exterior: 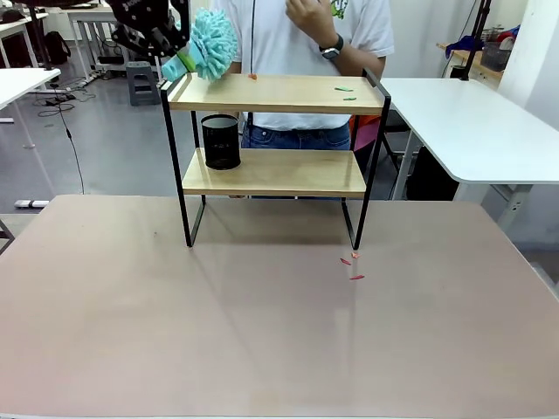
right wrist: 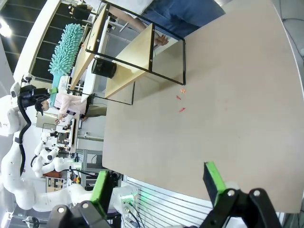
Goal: Clean the shelf.
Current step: Clean the remaining tier of the Shelf with the Duster once objects are removed.
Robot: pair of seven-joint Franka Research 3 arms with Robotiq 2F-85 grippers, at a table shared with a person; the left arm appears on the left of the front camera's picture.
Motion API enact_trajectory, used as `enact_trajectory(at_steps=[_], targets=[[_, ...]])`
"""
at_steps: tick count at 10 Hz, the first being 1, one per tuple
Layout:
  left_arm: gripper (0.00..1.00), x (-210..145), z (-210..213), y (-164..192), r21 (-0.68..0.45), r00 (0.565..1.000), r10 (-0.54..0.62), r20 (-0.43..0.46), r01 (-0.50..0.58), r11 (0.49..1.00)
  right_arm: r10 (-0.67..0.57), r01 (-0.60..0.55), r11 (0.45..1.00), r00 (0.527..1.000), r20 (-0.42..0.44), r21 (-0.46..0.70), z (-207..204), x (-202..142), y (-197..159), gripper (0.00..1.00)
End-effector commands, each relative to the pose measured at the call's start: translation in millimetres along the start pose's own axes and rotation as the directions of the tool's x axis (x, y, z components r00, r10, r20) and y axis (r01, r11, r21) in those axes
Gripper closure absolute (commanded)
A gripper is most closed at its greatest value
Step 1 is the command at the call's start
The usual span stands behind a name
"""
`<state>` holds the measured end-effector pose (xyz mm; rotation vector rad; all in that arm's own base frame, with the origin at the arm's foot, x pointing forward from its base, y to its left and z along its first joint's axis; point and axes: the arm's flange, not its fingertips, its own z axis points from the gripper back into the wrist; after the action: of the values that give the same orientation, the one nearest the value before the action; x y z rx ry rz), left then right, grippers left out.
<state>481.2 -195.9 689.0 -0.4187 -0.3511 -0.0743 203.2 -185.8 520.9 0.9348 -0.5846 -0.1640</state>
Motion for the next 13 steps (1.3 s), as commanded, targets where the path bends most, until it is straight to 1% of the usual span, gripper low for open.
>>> enact_trajectory(at_steps=[1, 2, 3, 4, 5, 6, 7, 8, 9, 11, 13], targets=[[0.88, 8, 8, -15, 0.018, 0.999, -0.002, -0.041, 0.003, 1.0, 0.023, -0.023, 1.0, 1.0, 0.012, 0.019, 0, 2, 1, 0.0], [0.88, 8, 2, -17, 0.006, 0.996, -0.024, -0.082, 0.024, 1.0, 0.023, -0.023, 1.0, 1.0, 0.012, 0.019, 0, 2, 1, 0.0], [0.88, 7, -3, -17, 0.014, 0.994, -0.055, -0.098, 0.057, 0.998, 0.023, -0.023, 1.0, 1.0, 0.012, 0.019, 0, 2, 1, 0.0], [0.88, 5, -9, -17, 0.009, 0.987, -0.075, -0.14, 0.077, 0.997, 0.023, -0.023, 1.0, 1.0, 0.012, 0.019, 0, 2, 1, 0.0], [0.88, 2, -13, -18, 0.022, 0.984, -0.091, -0.152, 0.095, 0.995, 0.023, -0.023, 1.0, 1.0, 0.012, 0.019, 0, 2, 1, 0.0], [0.88, -1, -14, -21, 0.01, 0.98, -0.12, -0.156, 0.123, 0.992, 0.023, -0.023, 1.0, 1.0, 0.012, 0.019, 0, 2, 1, 0.0], [0.88, -3, -14, -25, -0.026, 0.977, -0.154, -0.145, 0.152, 0.988, 0.023, -0.023, 1.0, 1.0, 0.012, 0.019, 0, 2, 1, 0.0], [0.88, -5, -13, -29, -0.089, 0.97, -0.211, -0.118, 0.201, 0.976, 0.023, -0.023, 1.0, 1.0, 0.012, 0.019, 0, 2, 1, 0.0], [0.88, -6, -15, -32, -0.121, 0.963, -0.241, -0.121, 0.227, 0.966, 0.023, -0.023, 1.0, 1.0, 0.012, 0.019, 0, 2, 1, 0.0], [0.88, -7, -29, -48, -0.167, 0.943, -0.284, -0.171, 0.256, 0.952, 0.023, -0.023, 1.0, 1.0, 0.012, 0.019, 0, 2, 1, 0.0], [0.88, -12, -43, -72, -0.209, 0.913, -0.358, -0.197, 0.318, 0.925, 0.023, -0.023, 1.0, 1.0, 0.012, 0.019, 0, 2, 1, 0.0]])
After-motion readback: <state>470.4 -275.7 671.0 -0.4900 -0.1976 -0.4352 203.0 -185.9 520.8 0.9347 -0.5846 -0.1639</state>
